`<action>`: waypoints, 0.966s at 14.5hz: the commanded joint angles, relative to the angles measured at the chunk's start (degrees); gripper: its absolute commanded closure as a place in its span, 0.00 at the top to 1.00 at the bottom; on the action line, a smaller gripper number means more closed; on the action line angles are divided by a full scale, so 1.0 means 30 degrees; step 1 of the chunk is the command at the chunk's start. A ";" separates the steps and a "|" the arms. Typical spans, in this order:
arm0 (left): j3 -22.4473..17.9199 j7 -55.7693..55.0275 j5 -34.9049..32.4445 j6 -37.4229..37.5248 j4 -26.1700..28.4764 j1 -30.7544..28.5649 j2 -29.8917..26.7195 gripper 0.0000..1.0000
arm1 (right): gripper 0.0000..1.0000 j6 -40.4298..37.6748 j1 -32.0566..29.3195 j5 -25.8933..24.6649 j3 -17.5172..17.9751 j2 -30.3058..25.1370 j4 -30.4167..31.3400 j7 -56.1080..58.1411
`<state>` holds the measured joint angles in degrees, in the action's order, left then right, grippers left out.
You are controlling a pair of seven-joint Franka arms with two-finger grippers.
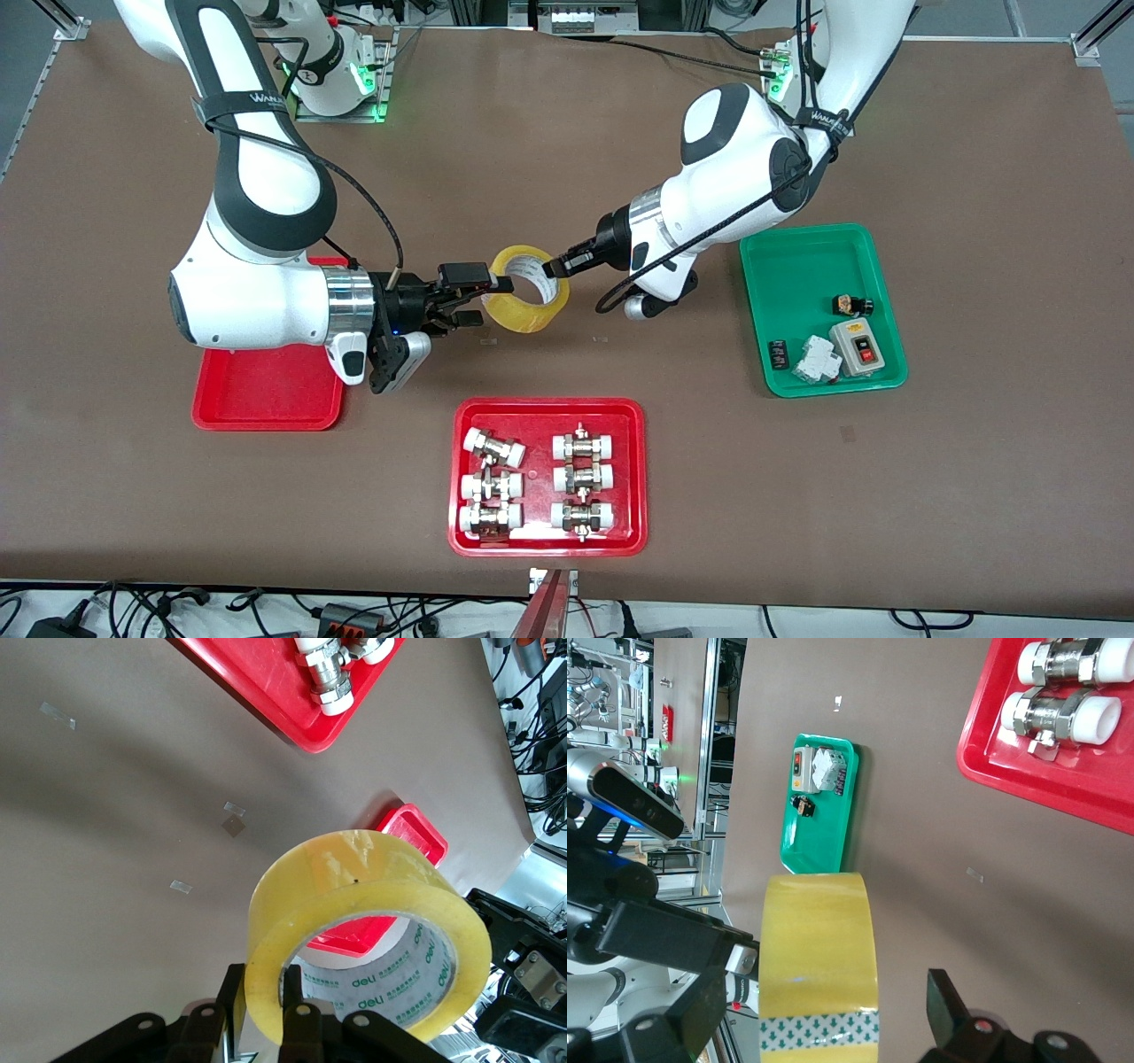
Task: Left arm passes tape to right arm into tray
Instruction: 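Grasp the tape rim with the right gripper beside the left gripper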
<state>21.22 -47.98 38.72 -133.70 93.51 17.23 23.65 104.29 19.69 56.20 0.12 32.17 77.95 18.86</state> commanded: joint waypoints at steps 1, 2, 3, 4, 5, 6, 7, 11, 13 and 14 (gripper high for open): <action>0.0075 0.0583 0.0424 -0.0197 0.0119 -0.0118 -0.0238 0.00 | 1.00 -0.0251 0.0057 0.0308 0.0020 0.0234 -0.0407 0.0394; 0.0075 0.0583 0.0424 -0.0197 0.0119 -0.0119 -0.0238 0.00 | 1.00 -0.0280 0.0116 0.0337 0.0049 0.0234 -0.0377 0.0394; 0.0075 0.0583 0.0424 -0.0197 0.0119 -0.0148 -0.0238 0.01 | 1.00 -0.0280 0.0145 0.0338 0.0049 0.0263 -0.0319 0.0423; 0.0075 0.0583 0.0424 -0.0197 0.0119 -0.0206 -0.0238 0.01 | 1.00 -0.0280 0.0175 0.0338 0.0049 0.0234 -0.0347 0.0394; 0.0075 0.0583 0.0424 -0.0197 0.0119 -0.0235 -0.0238 0.01 | 0.95 -0.0280 0.0175 0.0338 0.0049 0.0234 -0.0348 0.0423; 0.0046 0.0612 0.0424 -0.0197 0.0119 -0.0207 -0.0238 0.01 | 0.86 -0.0483 0.0117 0.0367 0.0078 0.0263 -0.0348 0.0307; 0.0046 0.0612 0.0424 -0.0197 0.0119 -0.0235 -0.0238 0.01 | 0.70 -0.0978 0.0087 0.0367 0.0108 0.0234 -0.0377 0.0248; 0.0046 0.0612 0.0394 -0.0226 0.0119 -0.0236 -0.0267 0.01 | 0.46 -0.1452 0.0028 0.0367 0.0108 0.0234 -0.0348 0.0335; 0.0017 0.0612 0.0394 -0.0227 0.0119 -0.0265 -0.0238 0.01 | 0.38 -0.1423 0.0087 0.0367 0.0108 0.0234 -0.0377 0.0393; 0.0017 0.0612 0.0394 -0.0227 0.0119 -0.0265 -0.0238 0.01 | 0.37 -0.1423 0.0087 0.0338 0.0108 0.0234 -0.0377 0.0394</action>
<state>21.14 -47.84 38.72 -133.70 93.51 16.79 23.64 101.05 19.99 56.30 0.15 32.35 77.95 19.11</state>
